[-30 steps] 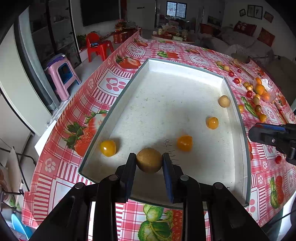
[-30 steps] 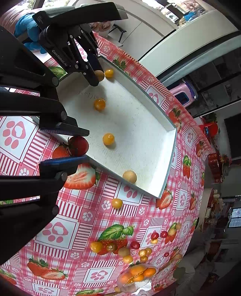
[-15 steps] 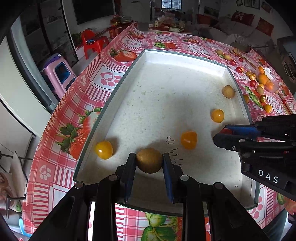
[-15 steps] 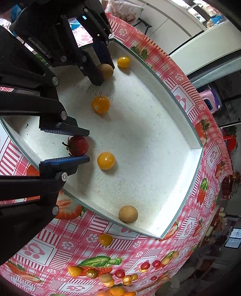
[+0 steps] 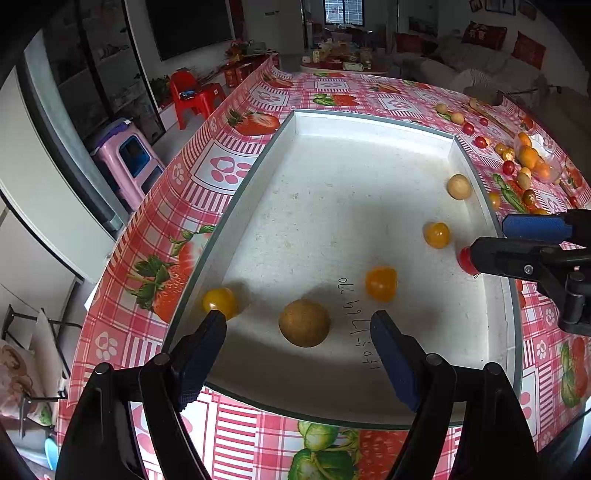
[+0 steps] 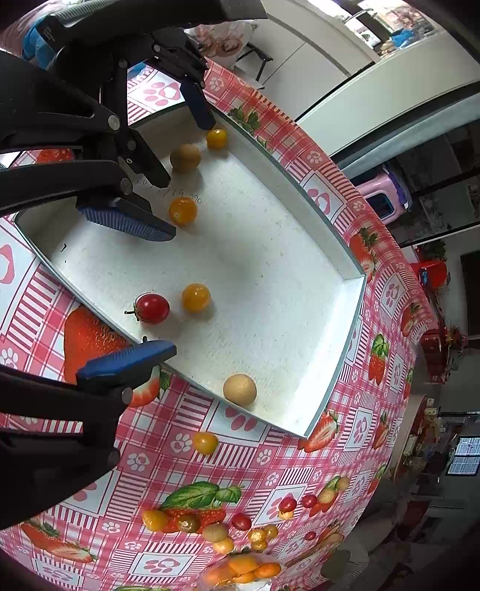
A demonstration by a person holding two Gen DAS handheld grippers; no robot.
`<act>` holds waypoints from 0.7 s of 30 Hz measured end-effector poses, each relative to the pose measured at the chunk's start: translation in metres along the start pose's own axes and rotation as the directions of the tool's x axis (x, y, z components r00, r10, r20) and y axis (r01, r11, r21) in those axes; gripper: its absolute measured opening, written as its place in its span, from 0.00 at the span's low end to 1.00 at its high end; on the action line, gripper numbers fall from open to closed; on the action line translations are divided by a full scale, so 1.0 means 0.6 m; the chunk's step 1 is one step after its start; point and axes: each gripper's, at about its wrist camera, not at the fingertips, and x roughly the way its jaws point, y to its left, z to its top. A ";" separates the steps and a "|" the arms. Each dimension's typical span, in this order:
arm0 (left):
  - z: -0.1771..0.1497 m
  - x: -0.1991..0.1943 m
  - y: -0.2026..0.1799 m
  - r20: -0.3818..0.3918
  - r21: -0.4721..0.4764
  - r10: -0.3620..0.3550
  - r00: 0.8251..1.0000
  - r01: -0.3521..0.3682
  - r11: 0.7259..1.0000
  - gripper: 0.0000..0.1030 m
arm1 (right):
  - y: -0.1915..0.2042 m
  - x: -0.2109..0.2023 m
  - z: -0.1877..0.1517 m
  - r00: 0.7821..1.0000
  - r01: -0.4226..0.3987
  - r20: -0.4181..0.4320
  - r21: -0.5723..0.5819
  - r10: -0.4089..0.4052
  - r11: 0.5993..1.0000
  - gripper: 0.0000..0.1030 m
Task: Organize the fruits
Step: 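Move both tools back toward the yellow tomatoes on the tablecloth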
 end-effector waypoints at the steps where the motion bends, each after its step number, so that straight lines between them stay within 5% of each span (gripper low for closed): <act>1: 0.000 -0.002 -0.001 0.001 0.000 0.004 1.000 -0.004 1.000 0.79 | -0.004 -0.006 -0.001 1.000 -0.002 0.007 0.009 0.002 1.000 0.65; 4: 0.000 -0.010 -0.007 0.002 0.002 0.003 1.000 -0.003 1.000 0.79 | -0.018 -0.024 -0.007 1.000 -0.014 0.026 0.042 0.013 0.999 0.78; 11: 0.001 -0.028 -0.028 0.005 -0.001 -0.032 0.999 0.032 1.000 0.79 | -0.069 -0.053 -0.038 0.999 -0.040 0.029 0.155 0.036 0.987 0.79; 21: 0.022 -0.066 -0.107 0.034 0.064 -0.109 0.993 0.107 0.992 0.79 | -0.166 -0.087 -0.113 0.999 0.028 0.021 0.270 -0.035 0.962 0.79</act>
